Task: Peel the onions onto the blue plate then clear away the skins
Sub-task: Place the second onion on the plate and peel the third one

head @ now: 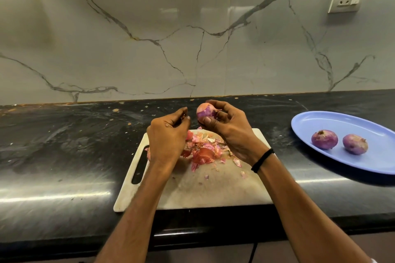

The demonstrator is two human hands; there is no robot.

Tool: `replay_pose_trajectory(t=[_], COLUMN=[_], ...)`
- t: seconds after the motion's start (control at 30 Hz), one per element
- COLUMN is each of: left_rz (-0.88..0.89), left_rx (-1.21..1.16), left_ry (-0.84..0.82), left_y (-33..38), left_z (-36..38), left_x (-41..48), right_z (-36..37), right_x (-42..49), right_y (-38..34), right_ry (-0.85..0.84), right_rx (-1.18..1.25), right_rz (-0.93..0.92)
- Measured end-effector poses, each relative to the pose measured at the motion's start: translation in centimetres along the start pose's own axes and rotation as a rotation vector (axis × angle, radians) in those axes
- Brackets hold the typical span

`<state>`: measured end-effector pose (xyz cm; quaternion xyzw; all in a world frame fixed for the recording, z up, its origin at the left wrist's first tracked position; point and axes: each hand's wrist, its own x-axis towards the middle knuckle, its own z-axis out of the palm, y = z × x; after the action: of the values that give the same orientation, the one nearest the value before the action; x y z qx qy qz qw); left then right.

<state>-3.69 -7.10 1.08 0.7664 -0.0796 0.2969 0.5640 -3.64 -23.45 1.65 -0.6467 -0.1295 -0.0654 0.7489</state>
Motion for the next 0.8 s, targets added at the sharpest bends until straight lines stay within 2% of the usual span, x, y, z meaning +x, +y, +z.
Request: replay_pose_trajectory(t=[0.13,0.3,0.8], left_rz=[-0.015,0.001,-0.028], left_rx=[-0.176,-0.214,-0.186], left_ry=[-0.105,-0.181,-0.153], left_y=[0.39,0.49,0.53], left_z=[-0.23,-0.47,-0.35], left_x=[0.19,-0.06,-0.16], right_z=[-0.21,-0.17,-0.4], right_x=[-0.04,-0.05,-0.09], right_y=[0.13,-0.19,0.13], right_ry=[-0.005,0.013,0.0], right_rx=[-0.136,-0.055,-0.136], right_rz=[-0.044,-0.023,-0.046])
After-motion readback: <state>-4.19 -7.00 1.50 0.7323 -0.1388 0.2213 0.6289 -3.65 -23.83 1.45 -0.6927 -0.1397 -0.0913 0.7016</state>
